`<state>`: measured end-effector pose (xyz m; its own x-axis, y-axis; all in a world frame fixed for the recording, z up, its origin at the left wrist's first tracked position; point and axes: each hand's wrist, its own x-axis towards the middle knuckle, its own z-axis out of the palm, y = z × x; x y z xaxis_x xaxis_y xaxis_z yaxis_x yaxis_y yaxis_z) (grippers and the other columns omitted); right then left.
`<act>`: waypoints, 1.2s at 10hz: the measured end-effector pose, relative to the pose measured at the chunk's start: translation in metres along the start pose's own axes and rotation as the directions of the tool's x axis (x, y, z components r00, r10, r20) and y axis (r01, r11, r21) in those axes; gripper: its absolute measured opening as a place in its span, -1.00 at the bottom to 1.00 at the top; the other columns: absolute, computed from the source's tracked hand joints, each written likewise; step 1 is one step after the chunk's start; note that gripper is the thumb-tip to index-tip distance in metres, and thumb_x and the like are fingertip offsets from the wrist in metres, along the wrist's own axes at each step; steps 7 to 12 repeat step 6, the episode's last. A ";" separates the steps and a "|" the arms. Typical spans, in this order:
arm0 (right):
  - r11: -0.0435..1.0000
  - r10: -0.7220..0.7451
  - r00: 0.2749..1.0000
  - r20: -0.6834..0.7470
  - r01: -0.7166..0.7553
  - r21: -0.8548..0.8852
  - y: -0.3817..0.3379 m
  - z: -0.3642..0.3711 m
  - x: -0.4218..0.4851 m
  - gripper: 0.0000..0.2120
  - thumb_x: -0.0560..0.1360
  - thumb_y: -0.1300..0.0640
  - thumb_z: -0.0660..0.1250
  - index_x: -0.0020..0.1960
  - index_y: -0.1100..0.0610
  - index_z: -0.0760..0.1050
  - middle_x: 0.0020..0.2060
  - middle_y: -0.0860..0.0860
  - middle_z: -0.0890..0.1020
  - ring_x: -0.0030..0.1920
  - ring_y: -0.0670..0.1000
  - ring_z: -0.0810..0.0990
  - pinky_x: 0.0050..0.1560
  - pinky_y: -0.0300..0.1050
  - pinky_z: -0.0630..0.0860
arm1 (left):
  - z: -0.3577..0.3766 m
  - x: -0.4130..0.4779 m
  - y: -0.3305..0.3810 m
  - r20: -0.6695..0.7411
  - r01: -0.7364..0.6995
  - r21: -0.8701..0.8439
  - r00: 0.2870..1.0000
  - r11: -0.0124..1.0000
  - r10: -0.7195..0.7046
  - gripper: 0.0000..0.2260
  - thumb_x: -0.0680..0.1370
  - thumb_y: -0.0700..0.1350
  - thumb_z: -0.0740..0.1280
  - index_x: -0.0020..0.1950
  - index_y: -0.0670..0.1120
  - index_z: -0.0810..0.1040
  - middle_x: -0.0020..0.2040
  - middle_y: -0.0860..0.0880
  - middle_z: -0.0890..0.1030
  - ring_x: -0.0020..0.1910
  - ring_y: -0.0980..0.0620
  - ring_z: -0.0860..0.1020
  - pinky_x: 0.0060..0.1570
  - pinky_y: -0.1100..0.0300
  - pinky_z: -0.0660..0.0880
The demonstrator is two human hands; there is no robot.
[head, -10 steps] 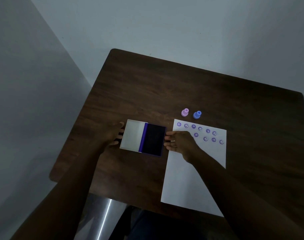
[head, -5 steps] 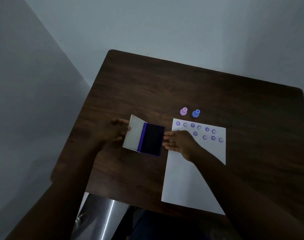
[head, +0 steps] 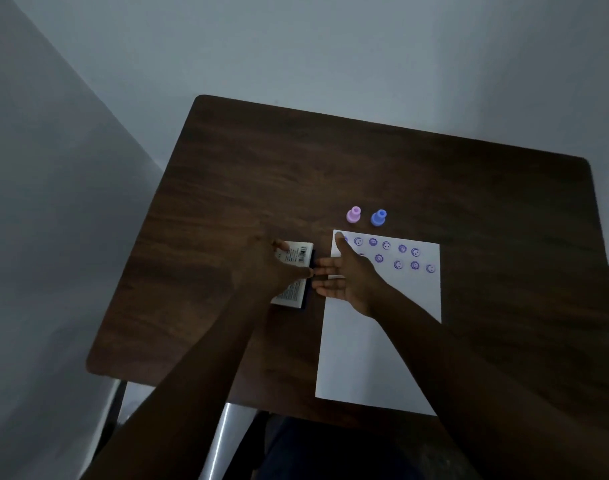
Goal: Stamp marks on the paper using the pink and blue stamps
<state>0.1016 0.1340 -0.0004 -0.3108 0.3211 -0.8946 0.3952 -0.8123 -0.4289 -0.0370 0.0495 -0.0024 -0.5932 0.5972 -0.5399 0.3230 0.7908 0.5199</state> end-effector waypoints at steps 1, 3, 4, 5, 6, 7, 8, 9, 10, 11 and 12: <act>1.000 0.007 1.000 0.002 -0.007 0.020 0.000 -0.002 -0.001 -0.22 0.50 -0.39 0.03 0.29 0.26 0.47 0.20 0.22 0.60 0.11 0.19 0.62 0.10 0.05 0.56 | 0.006 -0.009 0.002 -0.090 -0.045 0.102 0.994 0.994 0.055 -0.42 0.14 0.29 0.57 0.05 0.15 0.47 0.12 0.06 0.57 0.00 0.01 0.60 -0.06 0.12 0.56; 1.000 -0.022 0.999 -0.036 0.022 -0.005 -0.004 -0.008 -0.003 -0.25 0.53 -0.37 0.00 0.25 0.26 0.50 0.22 0.20 0.59 0.09 0.18 0.63 0.09 0.03 0.56 | 0.019 -0.017 0.007 -0.141 -0.057 0.282 0.985 0.958 0.101 -0.35 0.25 0.23 0.55 0.25 0.04 0.44 0.30 -0.03 0.47 0.28 -0.08 0.47 0.09 -0.01 0.52; 0.996 -0.083 0.992 -0.097 0.081 -0.028 -0.007 -0.017 -0.010 -0.32 0.53 -0.35 0.01 0.13 0.21 0.57 0.15 0.17 0.64 0.04 0.16 0.66 0.02 0.00 0.60 | 0.021 -0.020 0.008 -0.164 -0.044 0.299 0.982 0.953 0.096 -0.31 0.25 0.23 0.55 0.29 0.04 0.42 0.32 -0.04 0.45 0.29 -0.09 0.46 0.08 -0.02 0.56; 0.987 -0.162 0.981 -0.108 0.161 -0.016 -0.008 -0.032 -0.018 -0.38 0.53 -0.35 0.02 0.02 0.13 0.60 0.06 0.12 0.67 -0.02 0.13 0.69 -0.05 -0.01 0.63 | 0.023 -0.020 0.005 -0.165 -0.051 0.287 0.981 0.957 0.101 -0.29 0.26 0.26 0.53 0.30 0.06 0.39 0.33 -0.03 0.45 0.29 -0.08 0.46 0.07 -0.01 0.56; 0.972 -0.232 0.968 -0.095 0.233 -0.005 -0.011 -0.050 -0.030 -0.40 0.52 -0.35 0.02 0.06 0.08 0.60 0.06 0.06 0.68 0.03 0.10 0.68 0.02 0.02 0.62 | 0.021 -0.022 0.005 -0.139 -0.083 0.206 0.984 0.975 0.113 -0.19 0.27 0.34 0.48 0.40 0.05 0.29 0.41 -0.04 0.41 0.35 -0.11 0.43 0.23 -0.07 0.51; 0.972 -0.232 0.968 -0.095 0.233 -0.005 -0.011 -0.050 -0.030 -0.40 0.52 -0.35 0.02 0.06 0.08 0.60 0.06 0.06 0.68 0.03 0.10 0.68 0.02 0.02 0.62 | 0.021 -0.022 0.005 -0.139 -0.083 0.206 0.984 0.975 0.113 -0.19 0.27 0.34 0.48 0.40 0.05 0.29 0.41 -0.04 0.41 0.35 -0.11 0.43 0.23 -0.07 0.51; 0.972 -0.232 0.968 -0.095 0.233 -0.005 -0.011 -0.050 -0.030 -0.40 0.52 -0.35 0.02 0.06 0.08 0.60 0.06 0.06 0.68 0.03 0.10 0.68 0.02 0.02 0.62 | 0.021 -0.022 0.005 -0.139 -0.083 0.206 0.984 0.975 0.113 -0.19 0.27 0.34 0.48 0.40 0.05 0.29 0.41 -0.04 0.41 0.35 -0.11 0.43 0.23 -0.07 0.51; 0.972 -0.232 0.968 -0.095 0.233 -0.005 -0.011 -0.050 -0.030 -0.40 0.52 -0.35 0.02 0.06 0.08 0.60 0.06 0.06 0.68 0.03 0.10 0.68 0.02 0.02 0.62 | 0.021 -0.022 0.005 -0.139 -0.083 0.206 0.984 0.975 0.113 -0.19 0.27 0.34 0.48 0.40 0.05 0.29 0.41 -0.04 0.41 0.35 -0.11 0.43 0.23 -0.07 0.51; 0.972 -0.232 0.968 -0.095 0.233 -0.005 -0.011 -0.050 -0.030 -0.40 0.52 -0.35 0.02 0.06 0.08 0.60 0.06 0.06 0.68 0.03 0.10 0.68 0.02 0.02 0.62 | 0.021 -0.022 0.005 -0.139 -0.083 0.206 0.984 0.975 0.113 -0.19 0.27 0.34 0.48 0.40 0.05 0.29 0.41 -0.04 0.41 0.35 -0.11 0.43 0.23 -0.07 0.51; 0.972 -0.232 0.968 -0.095 0.233 -0.005 -0.011 -0.050 -0.030 -0.40 0.52 -0.35 0.02 0.06 0.08 0.60 0.06 0.06 0.68 0.03 0.10 0.68 0.02 0.02 0.62 | 0.021 -0.022 0.005 -0.139 -0.083 0.206 0.984 0.975 0.113 -0.19 0.27 0.34 0.48 0.40 0.05 0.29 0.41 -0.04 0.41 0.35 -0.11 0.43 0.23 -0.07 0.51; 0.972 -0.232 0.968 -0.095 0.233 -0.005 -0.011 -0.050 -0.030 -0.40 0.52 -0.35 0.02 0.06 0.08 0.60 0.06 0.06 0.68 0.03 0.10 0.68 0.02 0.02 0.62 | 0.021 -0.022 0.005 -0.139 -0.083 0.206 0.984 0.975 0.113 -0.19 0.27 0.34 0.48 0.40 0.05 0.29 0.41 -0.04 0.41 0.35 -0.11 0.43 0.23 -0.07 0.51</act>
